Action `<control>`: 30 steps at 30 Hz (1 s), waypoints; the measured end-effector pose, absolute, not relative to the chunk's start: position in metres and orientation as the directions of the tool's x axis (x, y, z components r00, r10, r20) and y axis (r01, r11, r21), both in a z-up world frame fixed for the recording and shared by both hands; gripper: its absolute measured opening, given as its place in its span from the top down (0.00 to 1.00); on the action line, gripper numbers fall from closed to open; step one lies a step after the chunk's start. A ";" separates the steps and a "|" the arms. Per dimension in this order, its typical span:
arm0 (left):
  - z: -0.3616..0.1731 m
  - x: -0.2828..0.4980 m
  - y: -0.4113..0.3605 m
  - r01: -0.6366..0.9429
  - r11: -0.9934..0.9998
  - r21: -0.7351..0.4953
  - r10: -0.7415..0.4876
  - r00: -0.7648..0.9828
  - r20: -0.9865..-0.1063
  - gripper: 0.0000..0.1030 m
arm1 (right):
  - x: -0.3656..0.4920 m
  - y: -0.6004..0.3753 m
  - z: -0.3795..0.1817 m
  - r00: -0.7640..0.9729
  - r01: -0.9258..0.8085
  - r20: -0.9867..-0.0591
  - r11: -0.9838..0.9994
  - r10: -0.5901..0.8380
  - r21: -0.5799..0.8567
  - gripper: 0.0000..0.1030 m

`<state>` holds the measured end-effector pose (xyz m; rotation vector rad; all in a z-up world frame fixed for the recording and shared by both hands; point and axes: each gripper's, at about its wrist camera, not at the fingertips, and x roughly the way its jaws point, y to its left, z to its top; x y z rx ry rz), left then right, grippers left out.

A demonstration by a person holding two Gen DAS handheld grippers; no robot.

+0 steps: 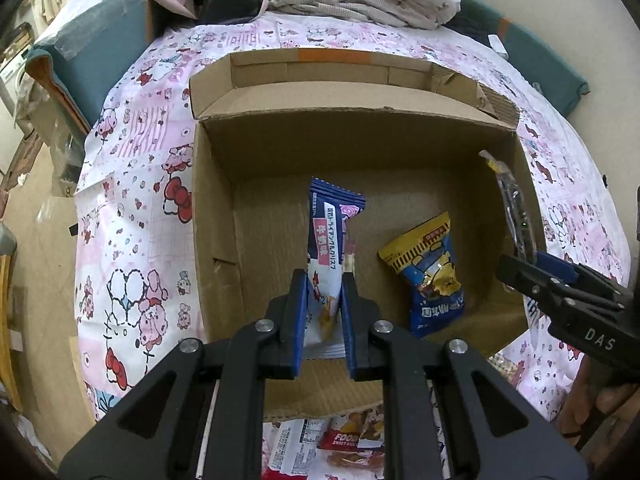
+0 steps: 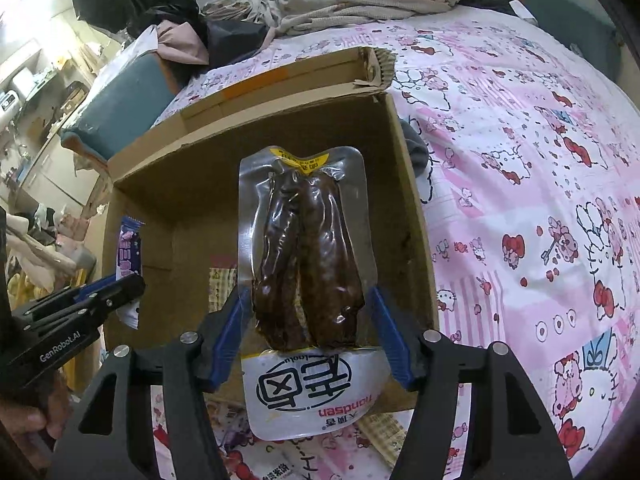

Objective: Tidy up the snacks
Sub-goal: 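Lower both snacks into the box and open both grippers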

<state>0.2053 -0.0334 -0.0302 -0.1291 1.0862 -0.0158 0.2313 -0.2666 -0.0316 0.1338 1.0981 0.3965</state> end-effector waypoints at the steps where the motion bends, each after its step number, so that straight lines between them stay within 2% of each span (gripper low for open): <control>1: -0.030 0.205 -0.034 -0.047 0.993 -0.112 -0.077 0.470 -0.879 0.87 | 0.231 -0.266 -0.032 0.392 -0.245 -0.838 0.921 0.381 0.304 0.35; 3: -0.029 0.205 -0.035 -0.038 0.992 -0.119 -0.087 0.471 -0.878 0.82 | 0.231 -0.264 -0.031 0.383 -0.247 -0.829 0.910 0.409 0.334 0.32; 4: -0.029 0.205 -0.035 -0.035 0.991 -0.132 -0.100 0.466 -0.879 0.65 | 0.230 -0.261 -0.030 0.374 -0.261 -0.823 0.900 0.428 0.350 0.30; 5: -0.030 0.205 -0.035 -0.035 0.987 -0.158 -0.125 0.456 -0.881 0.40 | 0.229 -0.259 -0.028 0.375 -0.279 -0.815 0.893 0.441 0.354 0.22; 6: -0.030 0.204 -0.035 -0.037 0.984 -0.173 -0.137 0.457 -0.879 0.30 | 0.227 -0.257 -0.025 0.387 -0.292 -0.814 0.895 0.433 0.337 0.15; 7: -0.028 0.202 -0.036 -0.033 0.982 -0.187 -0.150 0.465 -0.872 0.21 | 0.226 -0.256 -0.024 0.398 -0.299 -0.813 0.898 0.425 0.324 0.14; 11: -0.028 0.201 -0.044 0.002 0.987 -0.159 -0.141 0.471 -0.871 0.21 | 0.228 -0.260 -0.024 0.386 -0.283 -0.804 0.887 0.453 0.364 0.14; 26: -0.015 0.187 -0.028 -0.054 0.995 -0.085 -0.043 0.534 -0.844 0.21 | 0.220 -0.289 -0.011 0.430 -0.207 -0.758 0.870 0.491 0.446 0.14; 30: -0.009 0.180 -0.022 -0.057 0.992 -0.110 -0.061 0.547 -0.835 0.21 | 0.209 -0.294 -0.008 0.418 -0.199 -0.753 0.860 0.508 0.470 0.14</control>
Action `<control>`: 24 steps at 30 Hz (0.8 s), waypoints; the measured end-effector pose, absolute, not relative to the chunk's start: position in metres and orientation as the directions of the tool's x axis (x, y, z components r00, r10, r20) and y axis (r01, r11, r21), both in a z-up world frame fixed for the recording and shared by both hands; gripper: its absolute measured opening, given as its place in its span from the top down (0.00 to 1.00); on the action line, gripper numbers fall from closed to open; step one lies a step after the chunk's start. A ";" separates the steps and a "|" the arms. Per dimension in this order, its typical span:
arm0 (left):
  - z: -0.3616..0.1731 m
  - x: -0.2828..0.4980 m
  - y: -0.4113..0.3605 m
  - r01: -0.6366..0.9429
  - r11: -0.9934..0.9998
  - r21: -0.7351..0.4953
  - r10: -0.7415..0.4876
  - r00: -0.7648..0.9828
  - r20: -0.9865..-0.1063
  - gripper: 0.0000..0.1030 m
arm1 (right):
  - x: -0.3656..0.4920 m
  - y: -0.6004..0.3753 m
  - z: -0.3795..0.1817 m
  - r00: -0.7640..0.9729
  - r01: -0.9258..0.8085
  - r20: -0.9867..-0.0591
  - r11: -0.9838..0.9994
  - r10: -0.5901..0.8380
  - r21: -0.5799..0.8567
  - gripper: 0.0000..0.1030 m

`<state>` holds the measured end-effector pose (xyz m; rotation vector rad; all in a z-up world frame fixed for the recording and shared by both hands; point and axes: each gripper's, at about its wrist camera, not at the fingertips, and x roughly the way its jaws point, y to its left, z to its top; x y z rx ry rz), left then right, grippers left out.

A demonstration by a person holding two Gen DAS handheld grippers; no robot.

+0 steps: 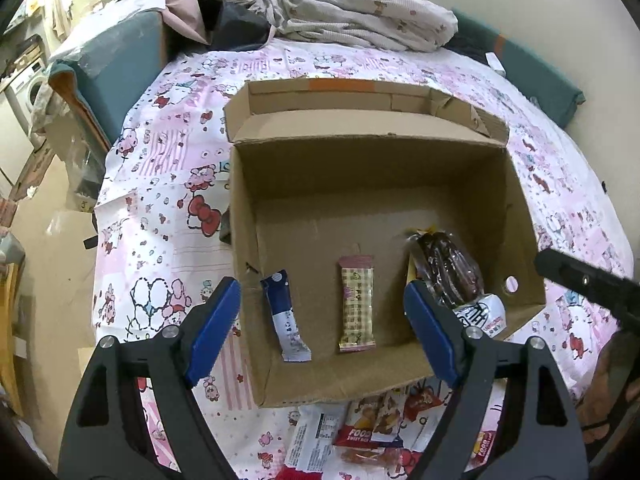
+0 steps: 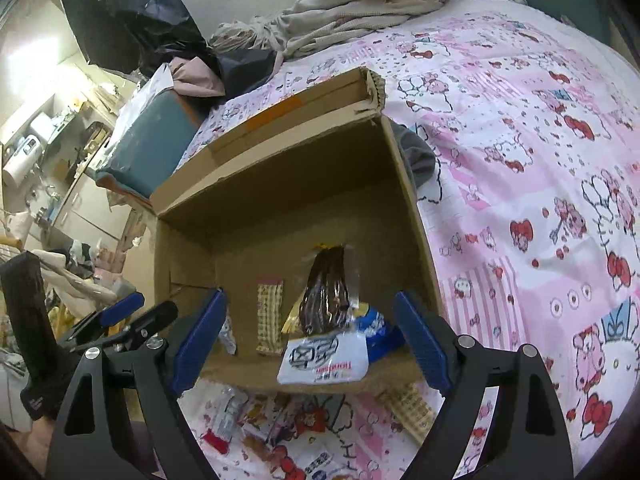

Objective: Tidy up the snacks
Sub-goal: 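Lower both snacks into the box and open both grippers, then withdraw both grippers from the box toward the remaining snacks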

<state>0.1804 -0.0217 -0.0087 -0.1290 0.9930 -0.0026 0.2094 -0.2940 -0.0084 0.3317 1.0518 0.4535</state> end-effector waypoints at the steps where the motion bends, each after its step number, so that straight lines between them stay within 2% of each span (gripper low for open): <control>1: -0.008 0.179 -0.020 -0.052 0.990 -0.134 -0.085 0.546 -0.833 0.21 | 0.207 -0.295 -0.008 0.414 -0.198 -0.753 0.858 0.511 0.474 0.13; 4: -0.003 0.172 -0.016 -0.065 0.987 -0.145 -0.086 0.553 -0.829 0.21 | 0.200 -0.298 -0.006 0.412 -0.193 -0.747 0.851 0.522 0.489 0.06; 8: -0.001 0.158 -0.008 -0.096 0.983 -0.155 -0.077 0.554 -0.829 0.08 | 0.192 -0.304 -0.005 0.414 -0.177 -0.748 0.852 0.519 0.494 0.06; 17: -0.004 0.130 0.007 -0.159 0.976 -0.147 -0.042 0.527 -0.849 0.08 | 0.166 -0.307 -0.012 0.381 -0.147 -0.758 0.844 0.529 0.515 0.06; 24: -0.010 0.113 0.015 -0.187 0.966 -0.177 -0.063 0.492 -0.868 0.08 | 0.148 -0.315 -0.021 0.355 -0.098 -0.775 0.845 0.524 0.526 0.06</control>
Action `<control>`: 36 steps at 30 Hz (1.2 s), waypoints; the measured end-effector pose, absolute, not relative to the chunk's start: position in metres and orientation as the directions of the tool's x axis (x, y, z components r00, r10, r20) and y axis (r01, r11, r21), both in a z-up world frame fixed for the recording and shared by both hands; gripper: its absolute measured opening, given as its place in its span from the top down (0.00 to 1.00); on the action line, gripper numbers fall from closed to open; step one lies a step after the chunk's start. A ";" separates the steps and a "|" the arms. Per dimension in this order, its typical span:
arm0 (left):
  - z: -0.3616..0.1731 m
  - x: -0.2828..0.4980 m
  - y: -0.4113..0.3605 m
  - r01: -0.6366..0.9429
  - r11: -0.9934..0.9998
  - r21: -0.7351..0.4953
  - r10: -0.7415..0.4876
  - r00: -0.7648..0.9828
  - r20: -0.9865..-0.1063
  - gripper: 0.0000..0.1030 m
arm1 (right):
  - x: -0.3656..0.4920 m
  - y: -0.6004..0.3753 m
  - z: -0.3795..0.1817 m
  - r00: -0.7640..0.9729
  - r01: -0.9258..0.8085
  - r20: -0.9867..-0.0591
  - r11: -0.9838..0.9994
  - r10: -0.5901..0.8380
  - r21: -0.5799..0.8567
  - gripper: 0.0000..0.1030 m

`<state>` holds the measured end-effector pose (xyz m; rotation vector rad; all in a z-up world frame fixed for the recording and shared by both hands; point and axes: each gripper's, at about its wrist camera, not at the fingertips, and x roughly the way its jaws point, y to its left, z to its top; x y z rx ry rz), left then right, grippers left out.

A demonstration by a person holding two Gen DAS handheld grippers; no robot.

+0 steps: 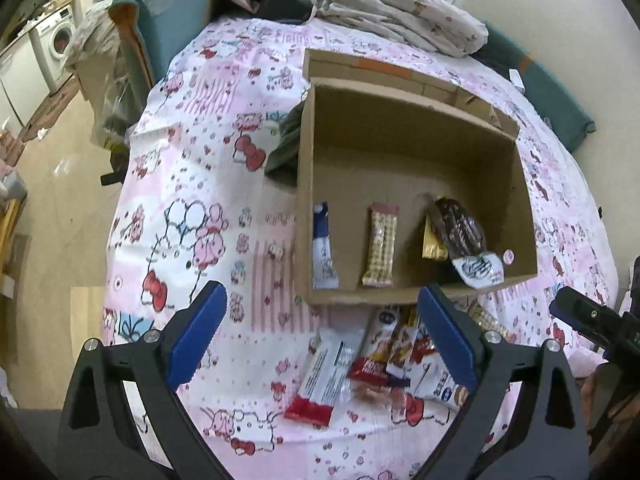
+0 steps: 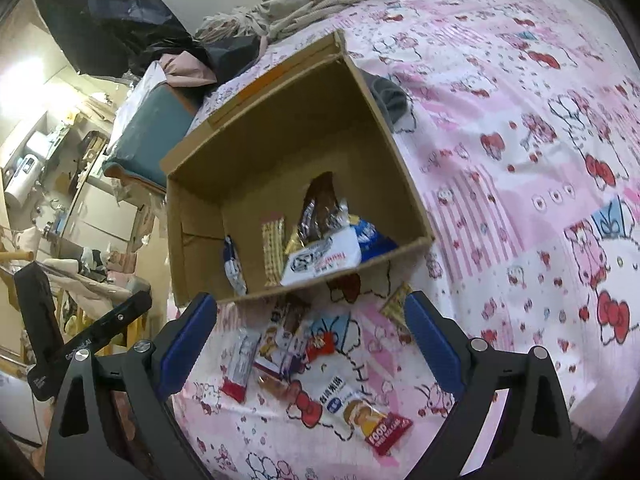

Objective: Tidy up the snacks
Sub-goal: 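Withdraw both grippers from the box toward the remaining snacks, then grasp the white-red wrapped bar with the left gripper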

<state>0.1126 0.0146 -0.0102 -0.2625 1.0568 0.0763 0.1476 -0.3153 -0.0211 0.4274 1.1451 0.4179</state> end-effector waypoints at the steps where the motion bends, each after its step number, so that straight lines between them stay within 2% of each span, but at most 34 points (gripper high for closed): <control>1: -0.012 0.110 0.015 -0.190 0.966 -0.176 -0.064 0.485 -0.872 0.08 | 0.146 -0.317 -0.023 0.349 -0.091 -0.777 0.844 0.524 0.529 0.06; 7: -0.023 0.100 0.016 -0.211 0.964 -0.161 -0.054 0.439 -0.897 0.08 | 0.135 -0.320 -0.036 0.302 -0.044 -0.789 0.835 0.535 0.549 0.06; 12: -0.036 0.094 0.021 -0.246 0.947 -0.205 -0.097 0.388 -0.917 0.08 | 0.125 -0.318 -0.044 0.262 -0.040 -0.804 0.839 0.534 0.543 0.06; 24: -0.050 0.093 0.019 -0.255 0.957 -0.136 -0.040 0.350 -0.936 0.08 | 0.124 -0.320 -0.057 0.228 0.023 -0.814 0.833 0.534 0.553 0.06; 30: -0.078 0.095 0.020 -0.252 0.960 -0.126 -0.066 0.233 -0.970 0.09 | 0.129 -0.327 -0.065 0.225 0.089 -0.812 0.818 0.539 0.568 0.06; 34: -0.102 0.096 0.006 -0.202 0.973 -0.108 -0.077 0.153 -0.985 0.31 | 0.132 -0.329 -0.066 0.228 0.100 -0.813 0.817 0.537 0.568 0.06; 36: -0.114 0.100 -0.004 -0.174 0.979 -0.103 -0.081 0.127 -0.989 0.35 | 0.132 -0.330 -0.066 0.230 0.107 -0.811 0.814 0.538 0.570 0.06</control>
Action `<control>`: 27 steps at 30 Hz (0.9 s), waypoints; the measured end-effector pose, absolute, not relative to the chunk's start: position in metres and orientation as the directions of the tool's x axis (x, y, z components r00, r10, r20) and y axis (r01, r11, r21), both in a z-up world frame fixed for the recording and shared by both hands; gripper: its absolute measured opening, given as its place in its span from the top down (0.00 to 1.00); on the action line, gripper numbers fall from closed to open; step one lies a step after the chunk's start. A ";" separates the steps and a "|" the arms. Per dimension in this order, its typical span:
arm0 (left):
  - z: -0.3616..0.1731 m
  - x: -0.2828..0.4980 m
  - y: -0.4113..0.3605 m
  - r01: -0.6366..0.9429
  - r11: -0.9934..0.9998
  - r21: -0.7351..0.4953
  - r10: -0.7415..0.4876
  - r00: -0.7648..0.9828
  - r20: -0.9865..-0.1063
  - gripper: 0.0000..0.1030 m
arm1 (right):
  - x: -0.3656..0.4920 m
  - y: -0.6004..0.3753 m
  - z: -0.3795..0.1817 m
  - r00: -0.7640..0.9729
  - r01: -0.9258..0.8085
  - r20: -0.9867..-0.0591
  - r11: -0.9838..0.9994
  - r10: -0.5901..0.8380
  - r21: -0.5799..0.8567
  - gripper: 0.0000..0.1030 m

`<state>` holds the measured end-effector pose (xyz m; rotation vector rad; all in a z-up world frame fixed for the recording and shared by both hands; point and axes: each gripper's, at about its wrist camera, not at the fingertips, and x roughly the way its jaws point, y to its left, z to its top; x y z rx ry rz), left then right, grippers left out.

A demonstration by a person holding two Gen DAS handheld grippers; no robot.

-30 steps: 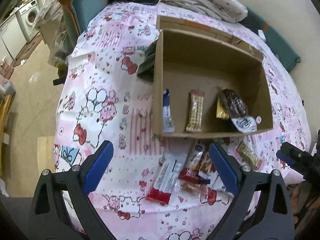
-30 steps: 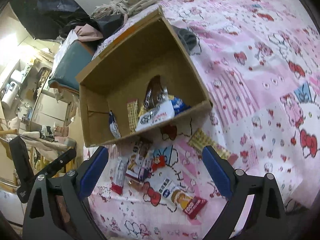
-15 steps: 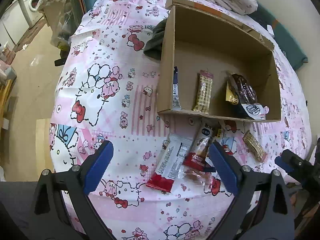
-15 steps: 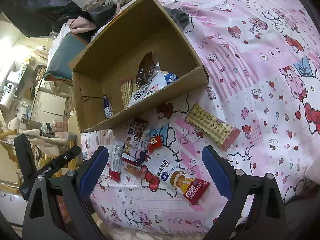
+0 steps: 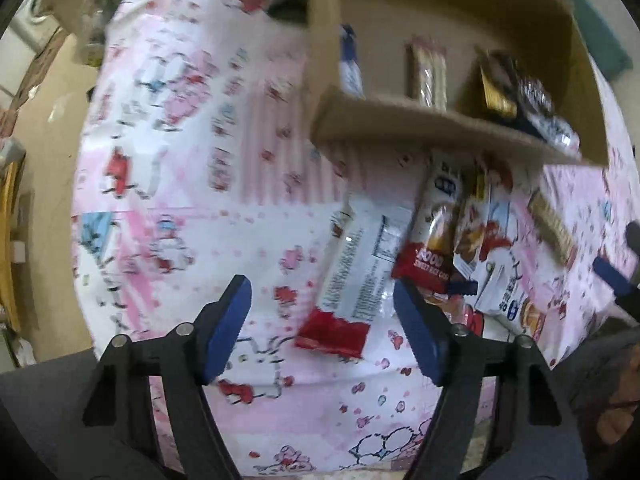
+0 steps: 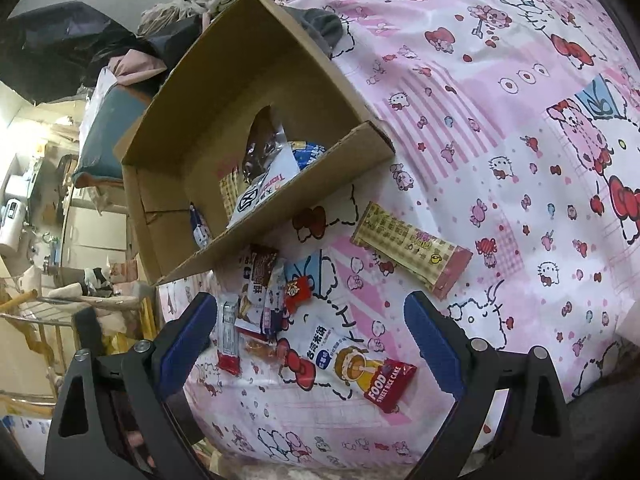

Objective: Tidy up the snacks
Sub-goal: 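Grasp the white-red wrapped bar with the left gripper, then grasp the 'FOOD' rice cake packet with the right gripper while the left holds the bar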

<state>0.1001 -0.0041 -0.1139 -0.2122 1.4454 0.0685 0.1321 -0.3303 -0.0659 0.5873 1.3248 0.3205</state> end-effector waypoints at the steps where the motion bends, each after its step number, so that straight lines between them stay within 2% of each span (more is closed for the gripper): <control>1: -0.117 0.102 -0.008 -0.164 0.981 -0.100 -0.080 0.126 -0.989 0.44 | 0.132 -0.331 -0.066 0.231 0.110 -0.811 0.814 0.537 0.570 0.06; 2: -0.121 0.106 -0.014 -0.147 0.985 -0.088 -0.069 0.126 -0.990 0.50 | 0.132 -0.332 -0.066 0.232 0.112 -0.812 0.814 0.536 0.569 0.06; 4: -0.126 0.110 -0.021 -0.117 0.991 -0.071 -0.056 0.122 -0.991 0.51 | 0.132 -0.333 -0.066 0.230 0.114 -0.814 0.816 0.533 0.567 0.06; 5: -0.129 0.111 -0.024 -0.101 0.993 -0.067 -0.055 0.117 -0.992 0.55 | 0.132 -0.333 -0.066 0.229 0.115 -0.815 0.816 0.533 0.566 0.06; 6: -0.129 0.112 -0.026 -0.099 0.993 -0.067 -0.055 0.115 -0.992 0.61 | 0.132 -0.333 -0.067 0.226 0.113 -0.817 0.818 0.531 0.564 0.06; 7: -0.129 0.112 -0.027 -0.098 0.993 -0.061 -0.050 0.110 -0.993 0.73 | 0.132 -0.332 -0.067 0.223 0.105 -0.819 0.822 0.528 0.559 0.06; 8: -0.128 0.112 -0.028 -0.093 0.995 -0.037 -0.027 0.104 -0.994 0.74 | 0.132 -0.329 -0.067 0.216 0.085 -0.828 0.834 0.518 0.545 0.06; 9: -0.125 0.111 -0.030 -0.083 0.996 -0.012 -0.003 0.109 -0.994 0.75 | 0.132 -0.324 -0.066 0.205 0.055 -0.843 0.854 0.497 0.517 0.06; 14: -0.107 0.105 -0.023 -0.116 0.993 -0.036 -0.021 0.134 -0.991 0.75 | 0.123 -0.274 -0.080 0.064 -0.202 -0.930 0.917 0.363 0.344 0.06; 19: -0.092 0.101 -0.014 -0.175 0.982 -0.066 -0.038 0.156 -0.987 0.75 | 0.110 -0.241 -0.100 -0.001 -0.354 -0.972 0.909 0.233 0.219 0.08; 27: -0.087 0.096 -0.004 -0.194 0.977 -0.089 -0.055 0.171 -0.984 0.75 | 0.091 -0.209 -0.126 -0.046 -0.511 -0.996 0.854 0.082 0.094 0.22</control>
